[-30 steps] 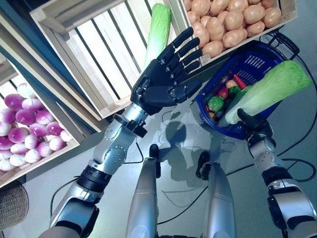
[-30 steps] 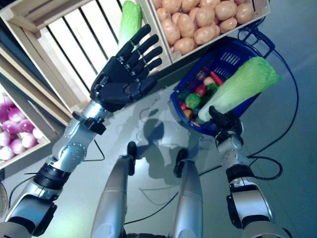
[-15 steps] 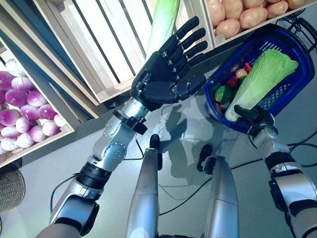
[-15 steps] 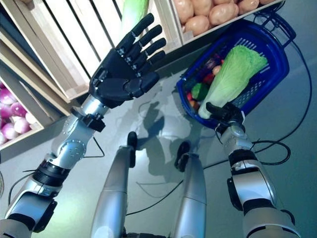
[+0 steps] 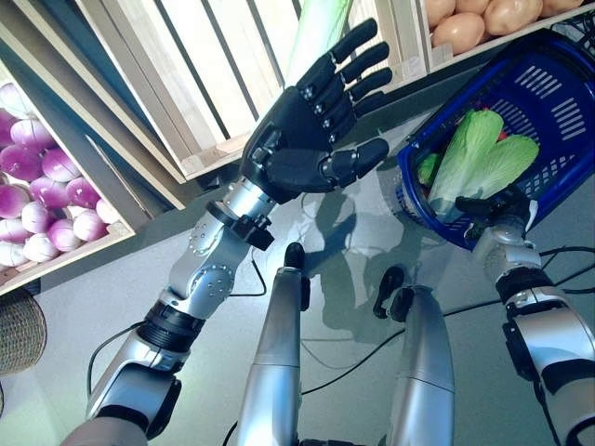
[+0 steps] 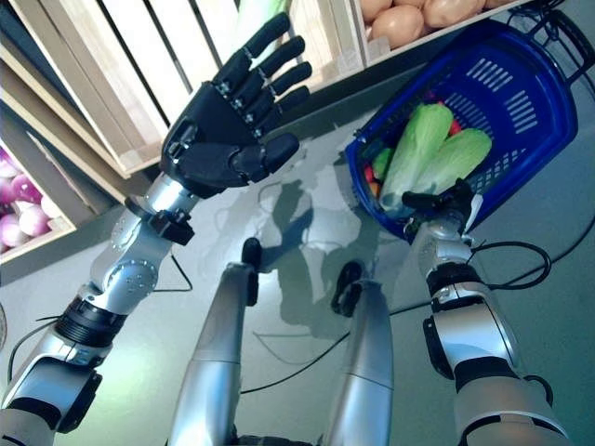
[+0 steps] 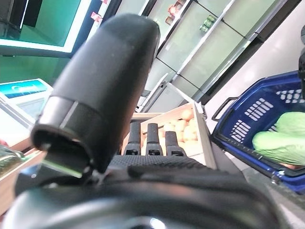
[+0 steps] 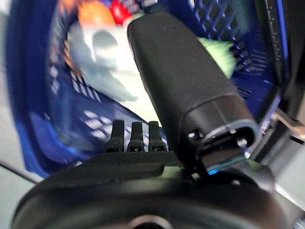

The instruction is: Put vegetables into the basket

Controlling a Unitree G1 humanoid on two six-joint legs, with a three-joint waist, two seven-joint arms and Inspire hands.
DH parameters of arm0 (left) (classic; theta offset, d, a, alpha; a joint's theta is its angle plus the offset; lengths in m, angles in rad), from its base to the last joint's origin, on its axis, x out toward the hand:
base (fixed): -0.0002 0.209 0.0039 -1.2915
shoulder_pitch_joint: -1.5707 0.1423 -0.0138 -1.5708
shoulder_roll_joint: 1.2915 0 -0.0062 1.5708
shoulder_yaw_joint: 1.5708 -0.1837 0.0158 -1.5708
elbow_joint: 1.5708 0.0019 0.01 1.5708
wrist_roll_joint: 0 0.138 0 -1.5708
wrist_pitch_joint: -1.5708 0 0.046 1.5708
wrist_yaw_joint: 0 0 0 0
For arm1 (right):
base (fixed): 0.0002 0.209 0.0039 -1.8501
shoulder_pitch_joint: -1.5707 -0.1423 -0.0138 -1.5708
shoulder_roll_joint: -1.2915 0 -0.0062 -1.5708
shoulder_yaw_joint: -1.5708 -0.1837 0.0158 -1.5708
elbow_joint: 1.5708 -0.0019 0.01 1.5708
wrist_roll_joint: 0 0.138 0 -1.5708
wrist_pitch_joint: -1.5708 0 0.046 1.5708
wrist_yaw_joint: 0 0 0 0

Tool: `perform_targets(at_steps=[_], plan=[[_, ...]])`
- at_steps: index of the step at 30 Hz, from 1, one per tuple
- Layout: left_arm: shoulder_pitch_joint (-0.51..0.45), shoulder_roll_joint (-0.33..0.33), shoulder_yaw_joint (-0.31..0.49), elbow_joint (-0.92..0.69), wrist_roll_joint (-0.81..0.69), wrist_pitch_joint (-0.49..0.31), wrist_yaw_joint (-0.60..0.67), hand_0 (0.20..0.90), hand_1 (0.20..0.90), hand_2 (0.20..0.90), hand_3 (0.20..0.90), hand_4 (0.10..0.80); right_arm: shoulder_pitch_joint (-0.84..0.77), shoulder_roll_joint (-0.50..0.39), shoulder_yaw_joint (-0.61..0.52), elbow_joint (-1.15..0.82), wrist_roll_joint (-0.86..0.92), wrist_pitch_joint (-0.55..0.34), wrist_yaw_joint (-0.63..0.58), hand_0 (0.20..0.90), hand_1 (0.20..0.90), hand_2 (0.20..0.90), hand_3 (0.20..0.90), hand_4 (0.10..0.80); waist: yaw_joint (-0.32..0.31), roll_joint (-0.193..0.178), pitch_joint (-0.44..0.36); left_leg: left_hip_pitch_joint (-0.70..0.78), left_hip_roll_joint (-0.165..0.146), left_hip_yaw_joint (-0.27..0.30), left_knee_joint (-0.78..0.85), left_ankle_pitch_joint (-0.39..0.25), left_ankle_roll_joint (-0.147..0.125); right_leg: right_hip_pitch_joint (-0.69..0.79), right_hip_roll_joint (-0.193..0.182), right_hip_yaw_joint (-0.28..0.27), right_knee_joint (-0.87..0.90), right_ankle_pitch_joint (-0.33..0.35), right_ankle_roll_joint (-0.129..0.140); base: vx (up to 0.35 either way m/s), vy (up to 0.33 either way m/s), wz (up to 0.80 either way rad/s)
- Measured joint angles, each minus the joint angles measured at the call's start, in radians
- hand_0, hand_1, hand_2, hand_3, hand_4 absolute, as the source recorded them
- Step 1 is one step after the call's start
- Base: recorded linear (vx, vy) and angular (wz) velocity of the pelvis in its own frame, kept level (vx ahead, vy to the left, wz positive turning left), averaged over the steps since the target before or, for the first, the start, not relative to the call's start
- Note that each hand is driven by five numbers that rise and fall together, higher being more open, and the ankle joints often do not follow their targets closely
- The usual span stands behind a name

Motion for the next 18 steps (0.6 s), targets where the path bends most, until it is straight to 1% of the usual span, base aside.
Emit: perform_targets(at_steps=[1, 2, 4, 6, 8, 10, 12, 14, 16, 18], plan=[[0.000, 0.000, 0.000, -0.003, 0.000, -0.002, 0.000, 0.900, 0.900, 0.900, 0.900, 0.800, -0.002, 0.000, 0.000, -0.001, -0.005, -0.005, -0.019, 0.900, 0.900, 0.900, 0.900, 0.800, -0.001, 0.000, 0.000, 0.000, 0.000, 0.000, 0.002, -0.004, -0.004, 0.000, 0.000, -0.001, 0.002, -0.004, 0.003, 0.000, 0.000, 0.00], [0.000, 0.000, 0.000, -0.006, -0.002, -0.006, -0.002, 0.900, 0.900, 0.900, 0.900, 0.800, -0.002, 0.000, -0.001, -0.003, -0.021, -0.007, -0.041, 0.900, 0.900, 0.900, 0.900, 0.800, -0.001, 0.002, 0.000, -0.001, 0.000, 0.000, 0.004, 0.000, 0.000, -0.001, 0.001, -0.001, 0.004, -0.001, -0.001, -0.041, 0.025, 0.00], [0.001, 0.000, 0.000, -0.013, -0.025, -0.010, -0.014, 0.900, 0.900, 0.900, 0.900, 0.800, -0.002, 0.000, -0.001, -0.012, -0.042, -0.019, -0.073, 0.900, 0.900, 0.900, 0.900, 0.800, -0.002, 0.003, 0.000, -0.001, 0.000, 0.000, 0.004, -0.003, -0.002, -0.002, 0.001, 0.000, 0.005, -0.002, -0.001, 0.000, 0.000, 0.00], [0.001, 0.000, 0.001, -0.023, -0.041, -0.019, -0.027, 0.900, 0.900, 0.900, 0.900, 0.800, -0.002, 0.000, -0.002, -0.017, -0.053, -0.030, -0.083, 0.900, 0.900, 0.900, 0.900, 0.800, -0.002, 0.003, 0.001, -0.001, 0.000, 0.000, 0.004, -0.003, -0.003, -0.002, 0.001, 0.001, 0.005, -0.003, 0.001, 0.000, 0.000, 0.00], [0.001, 0.011, 0.003, -0.044, -0.024, -0.037, -0.029, 0.900, 0.900, 0.900, 0.900, 0.800, 0.008, 0.001, -0.002, -0.033, -0.070, -0.047, -0.083, 0.900, 0.900, 0.900, 0.900, 0.800, -0.001, 0.003, 0.000, 0.001, 0.001, 0.000, 0.002, -0.003, -0.003, -0.002, 0.004, 0.003, 0.003, -0.001, -0.001, 0.000, 0.000, 0.00], [0.001, 0.046, 0.003, -0.066, 0.091, -0.066, 0.019, 0.900, 0.900, 0.900, 0.900, 0.800, 0.017, 0.001, -0.002, -0.048, -0.070, -0.065, -0.083, 0.900, 0.900, 0.900, 0.900, 0.800, -0.001, 0.003, 0.001, 0.009, 0.001, 0.006, -0.004, -0.001, 0.000, -0.001, 0.005, 0.009, 0.002, -0.001, -0.001, 0.007, 0.013, -0.03], [0.000, 0.099, 0.007, -0.074, 0.308, -0.093, 0.141, 0.900, 0.900, 0.900, 0.900, 0.800, 0.036, 0.001, -0.001, -0.082, -0.070, -0.084, -0.080, 0.900, 0.900, 0.900, 0.900, 0.800, -0.001, 0.004, 0.000, 0.024, 0.003, 0.020, -0.013, -0.001, -0.001, 0.003, 0.006, 0.023, 0.000, -0.001, -0.001, 0.011, 0.032, -0.08], [0.000, 0.157, 0.013, -0.074, 0.454, -0.094, 0.211, 0.900, 0.900, 0.900, 0.900, 0.800, 0.070, 0.001, -0.001, -0.126, -0.066, -0.100, -0.066, 0.900, 0.900, 0.900, 0.900, 0.800, -0.005, 0.006, 0.000, 0.036, 0.006, 0.025, -0.018, -0.002, -0.001, 0.012, 0.008, 0.026, -0.004, -0.001, -0.001, 0.017, 0.022, -0.06], [0.002, 0.197, 0.025, -0.074, 0.500, -0.093, 0.244, 0.900, 0.900, 0.900, 0.900, 0.800, 0.134, 0.001, -0.001, -0.181, -0.066, -0.125, -0.028, 0.900, 0.900, 0.900, 0.900, 0.800, -0.003, 0.007, 0.000, 0.053, 0.014, 0.026, -0.027, -0.003, -0.002, 0.029, 0.014, 0.024, -0.014, -0.001, -0.001, 0.024, 0.033, -0.06], [0.001, 0.208, 0.041, -0.074, 0.559, -0.093, 0.302, 0.900, 0.900, 0.900, 0.900, 0.800, 0.209, 0.002, 0.002, -0.229, -0.066, -0.140, 0.005, 0.900, 0.900, 0.900, 0.900, 0.800, -0.007, 0.007, 0.000, 0.076, 0.016, 0.029, -0.042, -0.003, -0.002, 0.048, 0.017, 0.025, -0.029, 0.000, 0.000, 0.021, 0.045, -0.05]])
